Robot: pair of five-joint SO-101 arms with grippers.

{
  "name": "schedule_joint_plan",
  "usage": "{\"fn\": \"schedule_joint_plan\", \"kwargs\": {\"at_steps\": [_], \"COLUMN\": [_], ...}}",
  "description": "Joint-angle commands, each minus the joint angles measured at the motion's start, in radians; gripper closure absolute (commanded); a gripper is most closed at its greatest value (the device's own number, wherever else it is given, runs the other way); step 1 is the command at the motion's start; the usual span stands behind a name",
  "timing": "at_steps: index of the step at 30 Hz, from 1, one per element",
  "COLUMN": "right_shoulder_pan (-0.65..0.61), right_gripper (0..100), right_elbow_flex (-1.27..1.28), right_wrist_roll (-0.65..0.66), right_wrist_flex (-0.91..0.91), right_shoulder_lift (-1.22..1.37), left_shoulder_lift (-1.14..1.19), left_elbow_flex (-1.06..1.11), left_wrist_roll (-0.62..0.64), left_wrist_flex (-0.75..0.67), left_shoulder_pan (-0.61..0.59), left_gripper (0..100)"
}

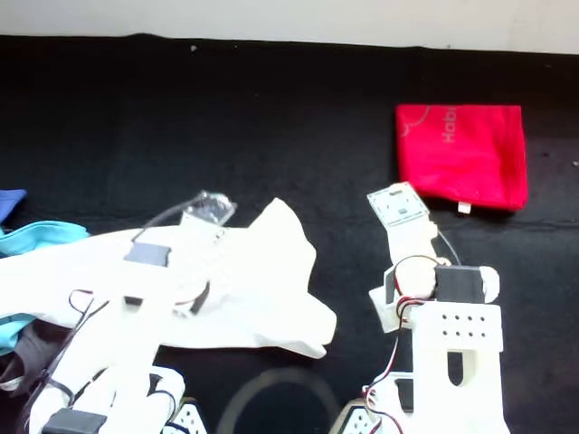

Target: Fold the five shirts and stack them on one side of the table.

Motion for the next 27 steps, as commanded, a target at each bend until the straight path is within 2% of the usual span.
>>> {"fn": "schedule_joint_plan", "kwargs": {"at_steps": [1, 6, 11, 15, 20, 23, 27], "right_shoulder_pan": [-0.01, -0.035, -0.252, -0.449, -0.651, -0.702, -0.708], "right_gripper": [69.1, 69.1, 68.9, 67.5, 58.2, 57.7, 57.7], "right_elbow_flex": [0.002, 0.002, 0.035, 0.122, 0.222, 0.282, 0.34], "right_wrist_roll": [-0.009, -0.009, -0.02, -0.15, -0.247, -0.258, -0.261], "right_wrist_flex": [-0.03, -0.093, -0.127, -0.266, -0.39, -0.453, -0.533], "right_shoulder_lift": [-0.012, -0.008, -0.008, -0.008, -0.008, -0.007, 0.044], "left_shoulder_lift": [-0.015, -0.015, -0.008, -0.007, -0.007, -0.007, -0.007], "left_elbow_flex": [-0.188, -0.469, -0.653, -0.679, -0.682, -0.688, -0.688], "left_wrist_roll": [-0.014, -0.014, -0.015, -0.069, -0.149, -0.149, -0.149], "left_wrist_flex": [0.094, 0.226, 0.238, 0.235, 0.235, 0.233, 0.233], "left_shoulder_pan": [-0.044, -0.137, -0.231, -0.262, -0.302, -0.323, -0.335], "left_gripper": [99, 99, 99, 99, 99, 99, 99]}}
